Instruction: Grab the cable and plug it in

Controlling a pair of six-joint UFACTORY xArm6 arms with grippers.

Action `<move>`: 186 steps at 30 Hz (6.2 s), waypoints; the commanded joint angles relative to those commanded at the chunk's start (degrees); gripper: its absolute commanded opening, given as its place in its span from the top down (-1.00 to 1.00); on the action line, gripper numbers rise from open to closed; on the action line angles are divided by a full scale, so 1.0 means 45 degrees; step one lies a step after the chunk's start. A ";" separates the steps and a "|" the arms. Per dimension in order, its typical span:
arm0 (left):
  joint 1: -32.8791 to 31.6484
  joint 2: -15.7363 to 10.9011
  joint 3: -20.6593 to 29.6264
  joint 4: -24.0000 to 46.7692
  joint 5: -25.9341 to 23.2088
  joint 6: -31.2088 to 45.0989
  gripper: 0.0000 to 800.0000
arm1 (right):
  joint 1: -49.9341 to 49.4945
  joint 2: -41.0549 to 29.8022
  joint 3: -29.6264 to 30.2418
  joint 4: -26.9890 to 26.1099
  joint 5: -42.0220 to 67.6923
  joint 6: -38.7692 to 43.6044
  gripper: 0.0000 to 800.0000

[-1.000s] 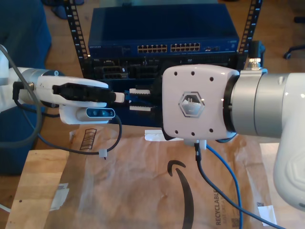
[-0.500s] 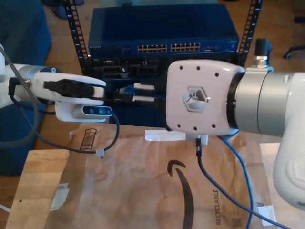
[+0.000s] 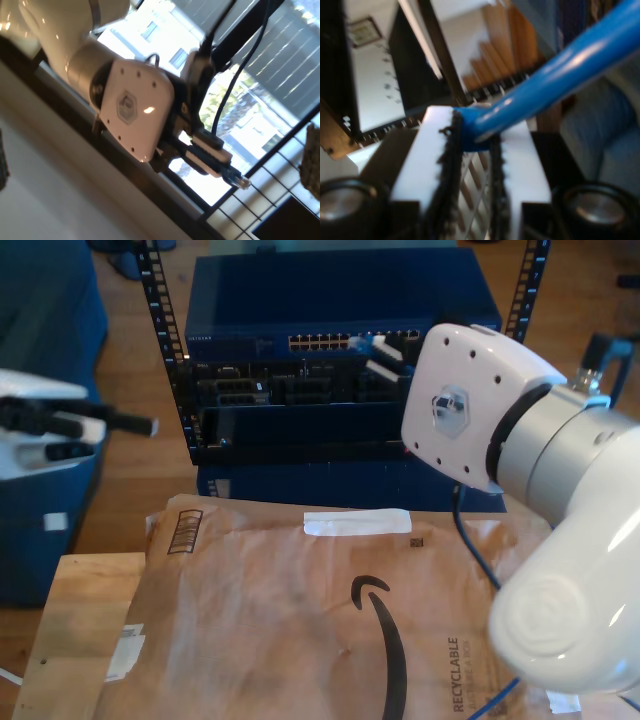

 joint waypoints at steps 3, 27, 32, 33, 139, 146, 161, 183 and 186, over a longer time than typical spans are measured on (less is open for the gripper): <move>0.0684 -0.0117 0.0000 0.1035 0.0000 0.0527 -0.99 | 0.0176 0.1231 0.0352 -0.0215 -0.2051 -0.0039 0.99; 0.6076 -0.5001 0.5900 1.1897 -0.2422 1.0823 -0.99 | 0.2032 0.6525 -0.1446 0.2129 -0.8361 -0.2930 0.99; 0.7990 -0.5607 0.7424 1.2777 -0.3009 1.2620 -0.99 | 0.1915 0.7443 -0.2501 0.2129 -0.8361 -0.3399 0.99; 0.8186 -0.5802 0.7775 1.3089 -0.3204 1.2816 -0.99 | 0.1915 0.7482 -0.2676 0.2129 -0.8342 -0.3497 0.99; 1.3187 -0.7639 1.5004 1.4769 -1.4808 1.9165 -1.00 | 0.0801 0.7853 -0.4904 0.4630 -0.5060 -0.6545 1.00; 1.3187 -0.7639 1.5004 1.4769 -1.4808 1.9165 -1.00 | 0.0821 0.7853 -0.5099 0.4689 -0.5040 -0.6525 1.00; 1.3187 -0.7639 1.5004 1.4769 -1.4808 1.9165 -1.00 | 0.0430 0.7873 -0.4474 0.4024 -0.4806 -0.5880 1.00; 1.3187 -0.7639 1.5004 1.4789 -1.4808 1.9165 -1.00 | -0.0957 1.0159 -0.5763 0.2716 -0.4845 -0.2051 1.00; 1.3187 -0.7639 1.5004 1.4789 -1.4808 1.9165 -1.00 | -0.1465 1.0530 -0.5626 0.1641 -0.5177 -0.1114 1.00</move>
